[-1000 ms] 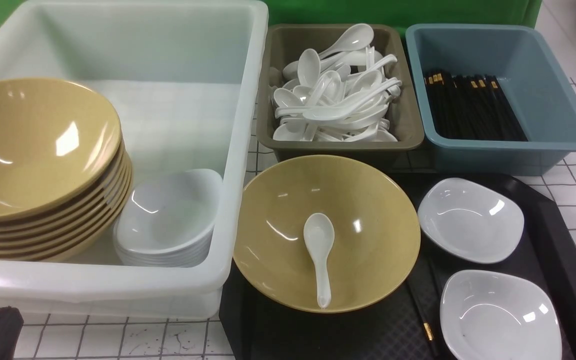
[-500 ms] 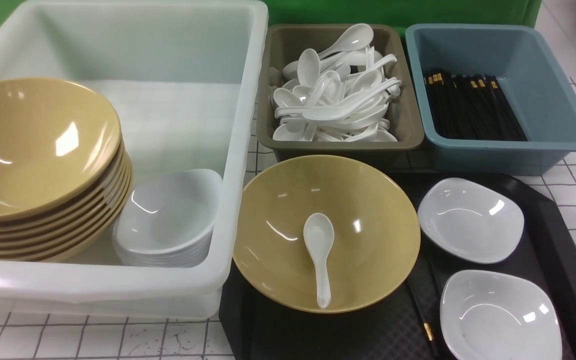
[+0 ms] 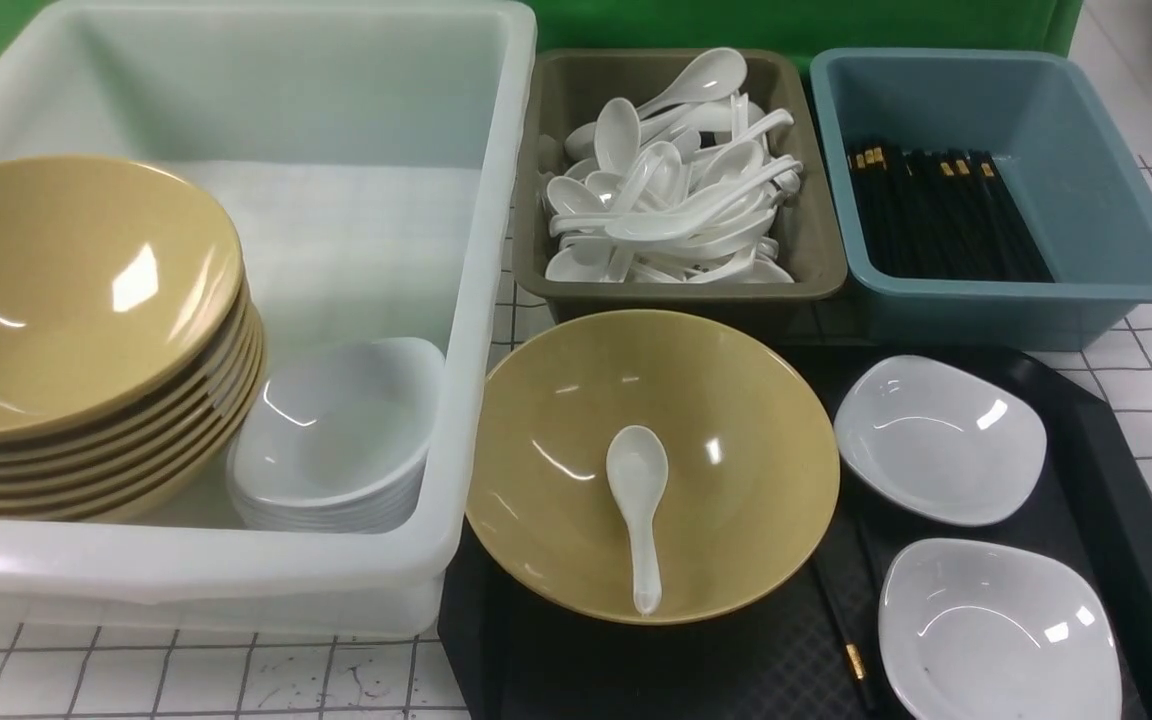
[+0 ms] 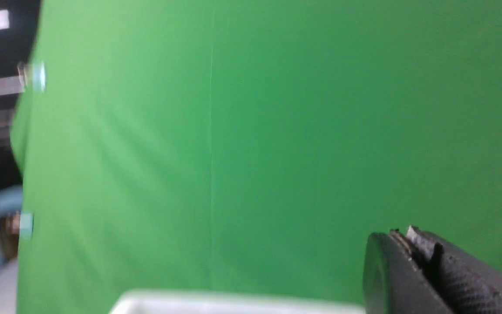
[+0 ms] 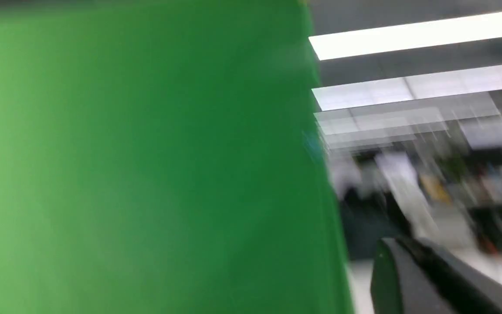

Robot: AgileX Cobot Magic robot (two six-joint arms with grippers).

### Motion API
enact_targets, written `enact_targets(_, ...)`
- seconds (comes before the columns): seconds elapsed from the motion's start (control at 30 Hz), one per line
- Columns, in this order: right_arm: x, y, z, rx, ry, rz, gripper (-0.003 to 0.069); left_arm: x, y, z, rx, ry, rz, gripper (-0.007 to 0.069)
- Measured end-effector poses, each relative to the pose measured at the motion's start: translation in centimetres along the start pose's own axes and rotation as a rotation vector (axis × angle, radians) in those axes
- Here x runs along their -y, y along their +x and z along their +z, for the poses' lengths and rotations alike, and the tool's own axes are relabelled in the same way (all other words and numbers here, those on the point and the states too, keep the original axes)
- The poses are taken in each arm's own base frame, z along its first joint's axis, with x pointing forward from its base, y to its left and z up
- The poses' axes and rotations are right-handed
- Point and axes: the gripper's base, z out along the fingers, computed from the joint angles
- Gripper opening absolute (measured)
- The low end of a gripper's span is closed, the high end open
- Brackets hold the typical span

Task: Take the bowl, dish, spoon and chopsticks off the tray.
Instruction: Use the left arm to grab the soup spoon in the middle

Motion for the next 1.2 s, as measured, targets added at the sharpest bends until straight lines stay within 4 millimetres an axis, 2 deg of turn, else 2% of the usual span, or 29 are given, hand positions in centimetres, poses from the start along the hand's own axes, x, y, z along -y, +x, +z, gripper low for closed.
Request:
enact_targets(0.13,0.8,0.2,2.2,-0.350,0.141,-0.058,0.0036,-0.2,1.7,5.7,-0.305,-0.025,0.035,-0.0006)
enact_targets(0.23,0.9,1.2,2.9,-0.571,0.142,-0.143,0.0036,0.3,3.0,9.4,-0.617,-0.010,-0.003,-0.0006)
enact_targets(0.3,0.8,2.2,2.9,-0.714,0.113,-0.175,0.0036,1.2,3.3,11.0,-0.760,0.034,-0.012,-0.0006)
enact_targets(0.33,0.7,2.9,2.9,-0.798,0.095,-0.176,0.0036,2.0,3.1,12.1,-0.834,0.083,-0.008,-0.0006)
enact_targets(0.4,0.6,4.1,2.9,-0.947,0.065,-0.188,0.0036,3.6,4.1,13.7,-0.999,0.167,0.005,-0.0006)
enact_targets(0.5,0.5,5.3,2.7,-1.061,0.023,-0.223,0.0036,5.7,5.1,15.1,-1.129,0.262,0.040,-0.0006)
enact_targets(0.53,0.4,5.8,2.5,-1.105,-0.003,-0.243,0.0036,7.1,5.5,15.6,-1.175,0.318,0.069,-0.0006)
enact_targets(0.67,0.3,7.2,2.0,-1.170,-0.057,-0.270,0.0036,12.2,7.9,16.6,-1.349,0.458,0.189,-0.0006)
enact_targets(0.73,0.2,7.9,1.8,-1.191,-0.088,-0.271,0.0036,14.6,8.7,16.6,-1.388,0.501,0.247,-0.0006)
enact_targets(0.77,0.1,8.0,1.8,-1.193,-0.092,-0.268,0.0036,15.1,9.1,16.8,-1.399,0.498,0.262,-0.0006)
enact_targets(0.8,0.0,8.6,1.6,-1.205,-0.108,-0.259,0.0036,17.1,9.9,16.6,-1.414,0.525,0.315,0.0000)
enact_targets(0.9,-0.2,9.6,1.4,-1.209,-0.144,-0.240,0.0036,20.5,11.8,16.4,-1.431,0.571,0.422,0.0043)
enact_targets(0.97,-0.4,10.4,1.3,-1.197,-0.185,-0.236,0.0036,22.9,13.1,16.2,-1.435,0.613,0.485,0.0116)
enact_targets(1.0,-0.6,10.5,1.3,-1.184,-0.198,-0.231,0.0036,23.4,13.5,16.1,-1.439,0.623,0.497,0.0142)
enact_targets(1.07,-0.8,11.0,1.2,-1.152,-0.234,-0.222,0.0036,25.2,15.0,15.8,-1.461,0.650,0.528,0.0252)
enact_targets(1.13,-1.0,11.5,1.2,-1.139,-0.252,-0.212,0.0036,26.0,16.1,15.9,-1.477,0.655,0.541,0.0332)
enact_targets(1.2,-1.1,12.1,1.2,-1.114,-0.270,-0.208,0.0036,26.8,18.4,16.2,-1.518,0.646,0.571,0.0441)
